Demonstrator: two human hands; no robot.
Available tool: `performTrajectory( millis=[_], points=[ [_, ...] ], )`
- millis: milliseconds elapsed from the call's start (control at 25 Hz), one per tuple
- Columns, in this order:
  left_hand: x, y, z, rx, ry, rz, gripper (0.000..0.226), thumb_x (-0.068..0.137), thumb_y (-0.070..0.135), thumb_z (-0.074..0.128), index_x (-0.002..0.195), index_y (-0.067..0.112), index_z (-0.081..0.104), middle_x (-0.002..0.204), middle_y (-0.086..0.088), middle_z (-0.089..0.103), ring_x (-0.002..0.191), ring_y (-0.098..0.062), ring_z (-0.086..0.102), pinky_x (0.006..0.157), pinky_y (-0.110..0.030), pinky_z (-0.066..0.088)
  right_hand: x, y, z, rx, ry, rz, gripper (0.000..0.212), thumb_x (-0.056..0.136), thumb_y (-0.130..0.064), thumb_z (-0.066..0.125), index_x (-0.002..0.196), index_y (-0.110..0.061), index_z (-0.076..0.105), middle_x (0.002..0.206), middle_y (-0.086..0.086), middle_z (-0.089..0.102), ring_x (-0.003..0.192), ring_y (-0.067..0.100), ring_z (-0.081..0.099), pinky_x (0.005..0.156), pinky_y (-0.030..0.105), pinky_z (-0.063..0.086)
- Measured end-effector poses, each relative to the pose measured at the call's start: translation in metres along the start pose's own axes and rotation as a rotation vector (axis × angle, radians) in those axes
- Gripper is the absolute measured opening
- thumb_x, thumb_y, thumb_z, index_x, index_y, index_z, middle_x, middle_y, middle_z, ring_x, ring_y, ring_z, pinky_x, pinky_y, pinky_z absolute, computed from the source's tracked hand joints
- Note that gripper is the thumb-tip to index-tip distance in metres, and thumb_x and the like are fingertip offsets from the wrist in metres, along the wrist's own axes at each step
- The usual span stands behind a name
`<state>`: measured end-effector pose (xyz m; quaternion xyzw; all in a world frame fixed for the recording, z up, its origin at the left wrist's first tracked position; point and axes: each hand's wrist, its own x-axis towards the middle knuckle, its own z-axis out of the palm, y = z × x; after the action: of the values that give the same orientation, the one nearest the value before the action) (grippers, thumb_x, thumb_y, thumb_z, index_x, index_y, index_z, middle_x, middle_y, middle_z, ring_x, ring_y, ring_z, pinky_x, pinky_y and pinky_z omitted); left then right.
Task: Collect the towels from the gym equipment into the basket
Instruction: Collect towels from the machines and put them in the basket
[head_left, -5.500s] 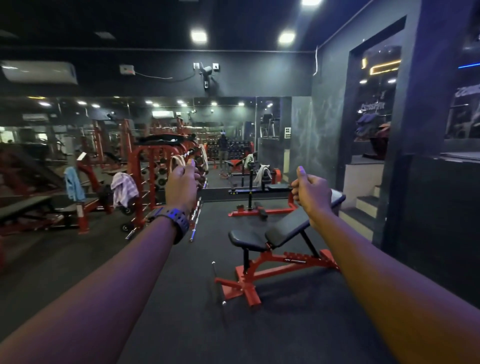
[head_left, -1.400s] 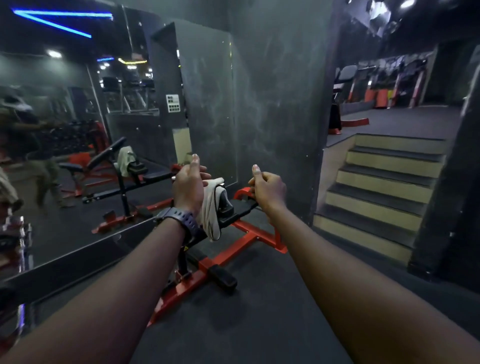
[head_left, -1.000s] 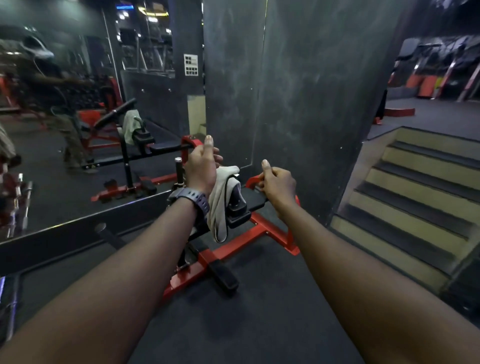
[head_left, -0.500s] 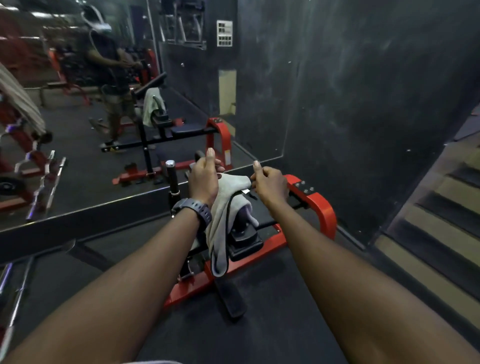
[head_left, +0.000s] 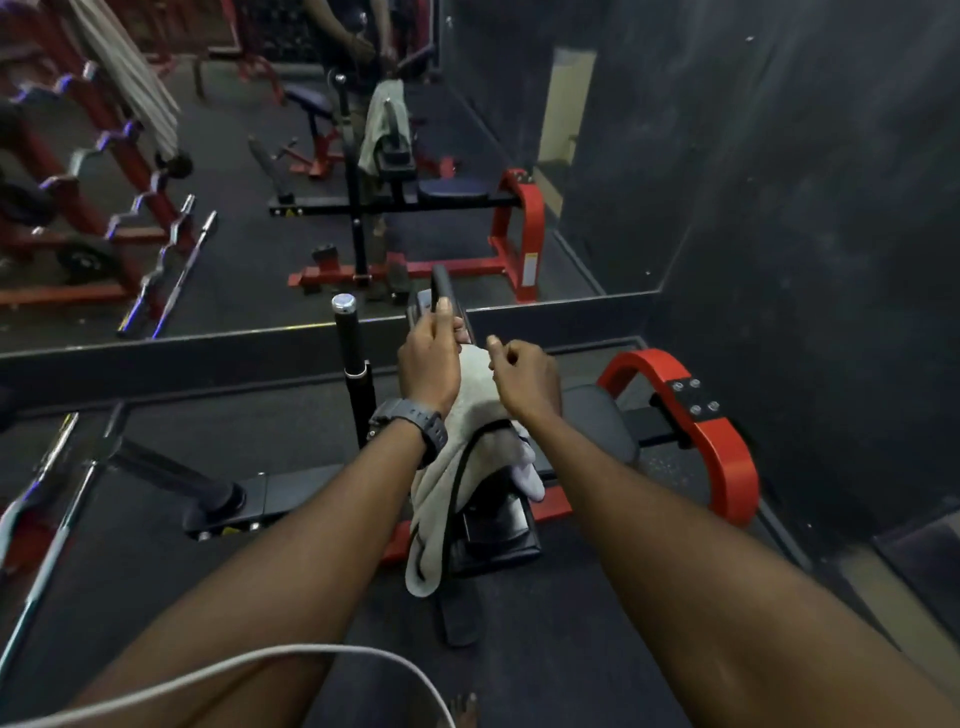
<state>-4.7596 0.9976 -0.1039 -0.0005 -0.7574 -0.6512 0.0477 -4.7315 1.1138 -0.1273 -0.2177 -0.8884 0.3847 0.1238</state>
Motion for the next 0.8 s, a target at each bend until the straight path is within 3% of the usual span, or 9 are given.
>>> performTrajectory(
  millis=[80,120,200,240,320,440,560,640,800],
  points=[
    [0.018,-0.01,0.004,0.013,0.059,0.018,0.048,0.097,0.057,0.033,0.076,0.028,0.064,0.075,0.007,0.072,0.081,-0.019,0.07,0.082,-0.041,0.055,0.014,0.004,0.018,-0.168,-0.047,-0.136,0.032,0.095,-0.054,0.055,0.089,-0.024,0.062,0.102,0.006,0.071,0.102,0.031,0.064,0.074,0.036,0.045],
    [0.025,-0.013,0.005,0.015,0.089,0.026,0.047,0.098,0.057,0.033,0.076,0.029,0.064,0.073,0.008,0.07,0.079,-0.016,0.07,0.079,-0.038,0.055,0.02,0.005,0.027,-0.287,-0.101,-0.209,0.036,0.091,-0.058,0.06,0.106,-0.026,0.062,0.119,0.007,0.064,0.116,0.031,0.056,0.083,0.04,0.047],
    [0.042,-0.017,0.007,0.042,0.147,0.034,0.048,0.097,0.059,0.032,0.076,0.03,0.064,0.072,0.008,0.07,0.077,-0.013,0.069,0.077,-0.037,0.054,0.03,0.009,0.049,-0.476,-0.311,-0.254,0.074,0.079,-0.068,0.067,0.143,-0.038,0.043,0.157,0.011,0.028,0.145,0.038,0.025,0.103,0.06,0.04],
    [0.048,-0.018,0.007,0.059,0.164,0.038,0.049,0.096,0.06,0.031,0.076,0.03,0.064,0.073,0.008,0.07,0.078,-0.013,0.069,0.078,-0.037,0.054,0.031,0.013,0.06,-0.531,-0.417,-0.238,0.086,0.077,-0.066,0.07,0.151,-0.045,0.03,0.165,0.01,0.006,0.15,0.044,0.009,0.105,0.067,0.035],
    [0.055,-0.016,0.009,0.082,0.204,0.042,0.051,0.094,0.062,0.03,0.076,0.03,0.064,0.074,0.007,0.071,0.079,-0.013,0.069,0.082,-0.039,0.055,0.034,0.02,0.075,-0.604,-0.518,-0.248,0.074,0.087,-0.046,0.068,0.151,-0.047,0.03,0.168,0.012,-0.012,0.147,0.05,0.013,0.102,0.064,0.04],
    [0.054,-0.008,0.01,0.091,0.276,0.044,0.055,0.091,0.067,0.029,0.077,0.028,0.065,0.073,0.005,0.072,0.078,-0.015,0.069,0.084,-0.042,0.055,0.037,0.021,0.074,-0.702,-0.455,-0.353,0.034,0.1,-0.02,0.051,0.132,-0.024,0.058,0.167,0.025,0.006,0.125,0.044,0.052,0.089,0.044,0.051],
    [0.047,0.017,0.003,0.069,0.358,0.047,0.06,0.086,0.072,0.03,0.079,0.025,0.067,0.073,0.003,0.073,0.075,-0.013,0.068,0.084,-0.045,0.055,0.051,0.015,0.047,-0.735,-0.386,-0.599,0.025,0.1,-0.013,0.046,0.12,-0.013,0.062,0.138,0.02,0.056,0.107,0.031,0.067,0.08,0.039,0.052],
    [0.042,0.043,-0.01,0.043,0.436,0.083,0.06,0.086,0.071,0.032,0.078,0.023,0.067,0.073,0.001,0.072,0.075,-0.016,0.068,0.084,-0.047,0.055,0.06,-0.004,0.02,-0.576,-0.364,-0.701,0.02,0.093,-0.016,0.054,0.111,-0.015,0.062,0.111,0.009,0.066,0.101,0.03,0.068,0.074,0.037,0.048],
    [0.014,0.102,-0.065,0.059,0.628,0.204,0.059,0.091,0.063,0.035,0.077,0.016,0.068,0.071,-0.001,0.072,0.072,-0.018,0.069,0.078,-0.04,0.053,0.048,-0.099,-0.028,-0.181,-0.313,-0.858,0.028,0.084,-0.04,0.06,0.108,-0.029,0.068,0.1,0.007,0.075,0.097,0.035,0.069,0.074,0.038,0.054]
  ],
)
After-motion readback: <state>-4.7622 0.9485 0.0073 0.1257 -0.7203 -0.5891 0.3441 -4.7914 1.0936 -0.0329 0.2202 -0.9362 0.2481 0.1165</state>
